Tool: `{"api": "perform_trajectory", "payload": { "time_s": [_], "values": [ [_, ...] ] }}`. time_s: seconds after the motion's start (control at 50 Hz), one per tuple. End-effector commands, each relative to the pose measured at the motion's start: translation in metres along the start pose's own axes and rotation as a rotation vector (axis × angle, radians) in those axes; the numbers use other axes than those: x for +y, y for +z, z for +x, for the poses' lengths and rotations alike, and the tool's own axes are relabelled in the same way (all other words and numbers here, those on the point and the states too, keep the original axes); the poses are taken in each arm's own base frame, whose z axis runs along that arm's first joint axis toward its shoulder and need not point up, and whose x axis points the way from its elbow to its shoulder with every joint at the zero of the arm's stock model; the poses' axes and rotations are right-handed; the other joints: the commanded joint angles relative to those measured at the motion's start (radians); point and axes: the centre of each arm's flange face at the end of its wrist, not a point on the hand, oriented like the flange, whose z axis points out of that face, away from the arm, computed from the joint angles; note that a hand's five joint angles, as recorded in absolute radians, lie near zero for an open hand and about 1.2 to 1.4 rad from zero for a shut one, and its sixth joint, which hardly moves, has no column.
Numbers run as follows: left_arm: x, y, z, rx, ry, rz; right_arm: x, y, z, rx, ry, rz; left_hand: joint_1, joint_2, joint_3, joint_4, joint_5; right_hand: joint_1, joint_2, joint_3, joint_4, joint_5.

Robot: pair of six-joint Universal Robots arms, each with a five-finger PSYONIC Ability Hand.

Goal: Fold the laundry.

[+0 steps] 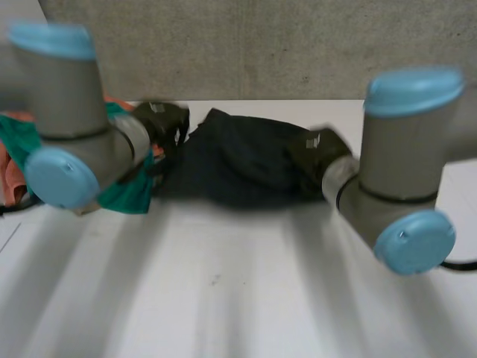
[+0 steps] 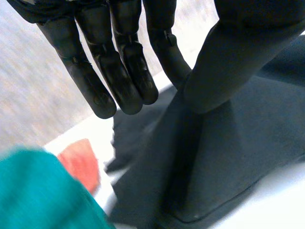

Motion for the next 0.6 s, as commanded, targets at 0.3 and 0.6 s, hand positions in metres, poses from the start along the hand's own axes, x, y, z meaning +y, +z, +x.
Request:
{"api": "perform_trajectory", "payload": {
  "time_s": [0.3,0.6],
  "values": [
    [-0.011,-0.047,0.0,-0.02,0.116,0.013,0.002,-0.027,0.029,0.069,0.07,0.016,-0.918,-0.934,-0.931,-0.934,-0.922,-0.919,-0.951,-0.958,-0.962,-0.961],
    [0.059,-0.094,0.001,0.066,0.151,-0.125,0.047,-0.078,0.017,-0.09,-0.045,-0.119,-0.36,-0.376,-0.372,-0.376,-0.363,-0.517,-0.549,-0.555,-0.56,-0.559]
  ]
}}
